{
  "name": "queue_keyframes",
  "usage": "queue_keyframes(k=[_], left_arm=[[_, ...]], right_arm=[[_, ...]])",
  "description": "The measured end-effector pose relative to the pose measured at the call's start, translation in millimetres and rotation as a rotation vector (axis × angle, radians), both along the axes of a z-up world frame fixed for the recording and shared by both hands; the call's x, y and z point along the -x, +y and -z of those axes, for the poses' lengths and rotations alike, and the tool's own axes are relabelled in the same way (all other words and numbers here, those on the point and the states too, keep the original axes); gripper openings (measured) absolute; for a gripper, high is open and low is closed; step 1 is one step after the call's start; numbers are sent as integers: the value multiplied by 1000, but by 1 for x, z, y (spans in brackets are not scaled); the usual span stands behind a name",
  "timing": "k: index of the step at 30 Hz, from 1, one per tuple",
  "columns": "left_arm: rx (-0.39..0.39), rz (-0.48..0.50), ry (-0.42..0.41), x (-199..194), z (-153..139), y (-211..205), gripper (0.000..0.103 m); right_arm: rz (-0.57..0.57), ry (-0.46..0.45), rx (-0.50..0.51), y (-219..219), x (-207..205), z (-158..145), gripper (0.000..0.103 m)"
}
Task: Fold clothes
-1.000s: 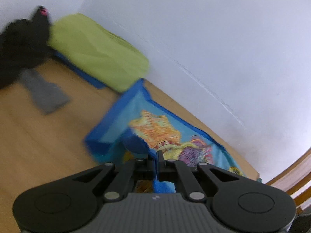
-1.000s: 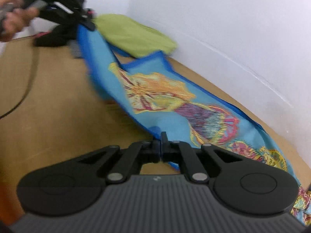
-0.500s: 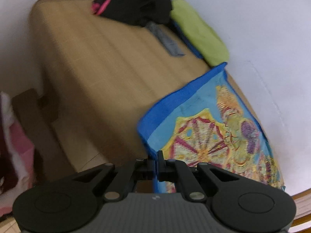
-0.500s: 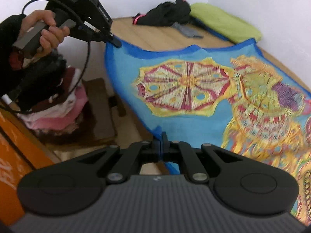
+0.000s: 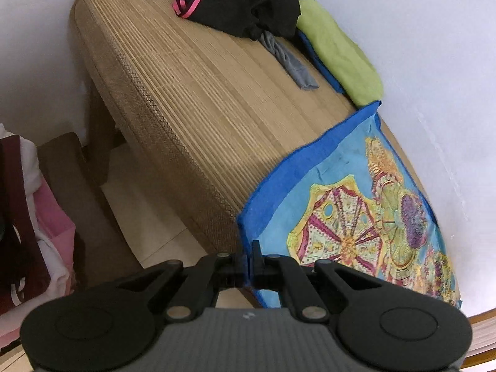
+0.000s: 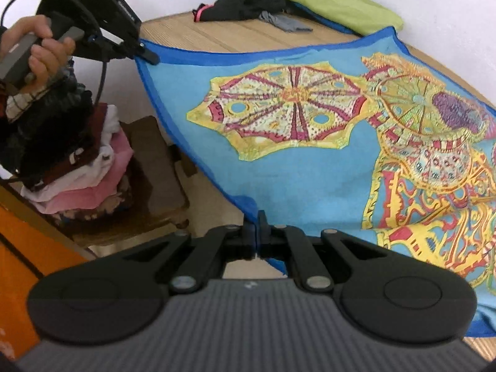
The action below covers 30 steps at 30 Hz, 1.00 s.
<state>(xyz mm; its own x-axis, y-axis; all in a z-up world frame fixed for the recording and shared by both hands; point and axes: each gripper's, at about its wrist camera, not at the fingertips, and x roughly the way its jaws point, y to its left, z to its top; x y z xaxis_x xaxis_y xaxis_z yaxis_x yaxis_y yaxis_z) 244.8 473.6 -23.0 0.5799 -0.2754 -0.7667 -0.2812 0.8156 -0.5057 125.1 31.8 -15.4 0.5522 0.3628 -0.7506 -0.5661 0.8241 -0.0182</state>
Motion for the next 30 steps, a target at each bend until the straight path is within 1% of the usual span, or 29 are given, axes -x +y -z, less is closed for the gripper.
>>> queue_keyframes(k=[3,7,9,10,11,12,13,15,16,17,19,20,21,22,23,24,25,26,27,28,30], left_arm=[[20,5,14,-5,5,1,2],[19,16,36,-14,11,1,2],[5,21,60,-17,15,3,6],[-11,25,62,-17,14,4,8],[-29,30,62,-16,12,5,9],[-47,34,62,-16,11,6,9],[-65,38,62,-15,9,7,11],[-101,47,61,-14,6,10,13],[-119,52,61,-13,5,11,16],[-137,56,61,-12,3,12,17],[-180,95,19,-19,-8,4,21],[-202,116,-4,-23,-13,-1,24],[-208,149,-30,-29,-18,-10,25],[-211,184,-57,-36,-22,-20,29],[-214,219,-83,-43,-26,-30,36],[-212,255,-104,-51,-28,-43,40],[-210,283,-108,-61,-28,-59,41],[-199,310,-103,-70,-28,-75,41],[-183,337,-95,-79,-25,-90,41],[-167,365,-88,-87,-23,-105,42],[-164,393,-63,-101,-17,-133,42]], right_arm=[[-8,1,7,1,-1,1,4],[10,6,12,-3,-6,-2,6],[11,60,16,-3,-10,1,8],[9,84,23,-3,-11,3,10],[11,97,33,-3,-10,3,14],[20,100,38,-4,-9,2,16],[39,86,36,-8,-6,0,19],[95,63,19,-20,-2,-6,21],[140,56,-1,-31,-1,-11,21],[192,50,-24,-43,0,-15,21],[330,31,-81,-75,3,-24,21],[422,17,-115,-96,6,-28,21],[522,1,-144,-117,8,-31,21],[633,-20,-166,-138,12,-33,21],[745,-40,-184,-159,16,-33,21],[863,-59,-204,-181,21,-31,21],[992,-79,-233,-206,29,-27,21],[1114,-92,-270,-231,37,-22,24],[1221,-94,-318,-255,46,-15,24],[1307,-96,-365,-276,54,-9,24],[1430,-114,-441,-313,68,1,24]])
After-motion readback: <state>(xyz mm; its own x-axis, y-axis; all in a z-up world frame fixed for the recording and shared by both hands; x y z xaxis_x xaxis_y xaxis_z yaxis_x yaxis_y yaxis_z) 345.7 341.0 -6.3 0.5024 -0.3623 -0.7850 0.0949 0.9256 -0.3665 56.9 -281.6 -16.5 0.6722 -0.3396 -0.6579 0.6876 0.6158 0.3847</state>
